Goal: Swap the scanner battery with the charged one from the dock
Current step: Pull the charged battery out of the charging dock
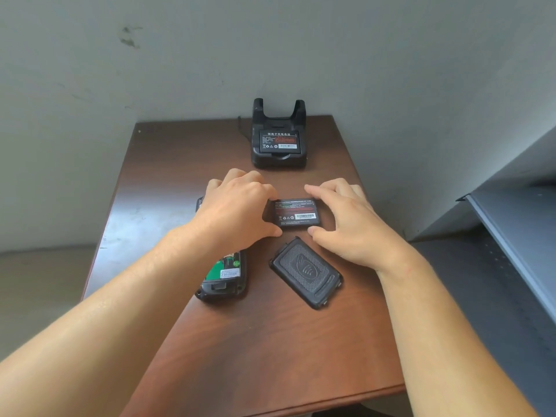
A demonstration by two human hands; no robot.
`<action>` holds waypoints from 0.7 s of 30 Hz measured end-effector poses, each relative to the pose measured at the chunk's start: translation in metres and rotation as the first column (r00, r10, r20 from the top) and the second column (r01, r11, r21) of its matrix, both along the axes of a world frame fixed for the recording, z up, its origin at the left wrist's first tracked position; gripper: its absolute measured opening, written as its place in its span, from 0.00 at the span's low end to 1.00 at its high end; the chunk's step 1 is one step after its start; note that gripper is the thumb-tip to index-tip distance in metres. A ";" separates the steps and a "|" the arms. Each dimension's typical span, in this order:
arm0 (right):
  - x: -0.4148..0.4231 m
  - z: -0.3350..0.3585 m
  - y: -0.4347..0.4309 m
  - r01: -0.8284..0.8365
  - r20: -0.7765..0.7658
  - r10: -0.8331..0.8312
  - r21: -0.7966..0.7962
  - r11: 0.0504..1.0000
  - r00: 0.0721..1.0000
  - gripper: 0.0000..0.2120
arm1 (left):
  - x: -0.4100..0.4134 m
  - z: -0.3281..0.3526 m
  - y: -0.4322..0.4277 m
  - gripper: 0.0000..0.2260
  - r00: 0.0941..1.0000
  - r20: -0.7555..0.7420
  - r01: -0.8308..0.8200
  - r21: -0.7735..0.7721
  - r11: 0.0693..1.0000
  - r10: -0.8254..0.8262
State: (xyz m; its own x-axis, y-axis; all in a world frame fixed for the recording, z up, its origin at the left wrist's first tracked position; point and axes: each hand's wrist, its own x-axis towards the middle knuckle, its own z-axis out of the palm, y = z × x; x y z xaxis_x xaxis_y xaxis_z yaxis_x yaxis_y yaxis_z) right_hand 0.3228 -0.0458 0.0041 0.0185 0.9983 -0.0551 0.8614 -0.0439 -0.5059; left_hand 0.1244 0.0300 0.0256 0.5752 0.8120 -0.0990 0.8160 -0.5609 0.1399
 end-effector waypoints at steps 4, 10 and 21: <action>-0.003 0.008 -0.001 -0.002 0.013 0.001 0.064 0.998 1.000 0.39 | -0.005 0.006 0.006 0.28 0.998 0.047 0.036 0.004 0.999 -0.036; -0.010 0.021 0.027 -0.030 0.079 0.019 0.150 0.988 0.997 0.35 | -0.009 0.025 0.031 0.31 0.984 0.141 0.108 0.005 0.994 -0.107; -0.009 0.042 0.098 -0.069 0.262 0.018 0.184 0.980 0.965 0.33 | -0.008 0.028 0.094 0.41 0.945 0.307 0.079 0.118 0.990 -0.112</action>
State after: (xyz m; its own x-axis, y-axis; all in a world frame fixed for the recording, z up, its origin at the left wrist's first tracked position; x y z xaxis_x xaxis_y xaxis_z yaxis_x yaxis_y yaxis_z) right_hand 0.3134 0.0522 0.0465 -0.0367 0.9900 0.1365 0.9624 0.0718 -0.2621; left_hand 0.1163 0.1243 0.0539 0.6393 0.7479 0.1790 0.6824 -0.6590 0.3163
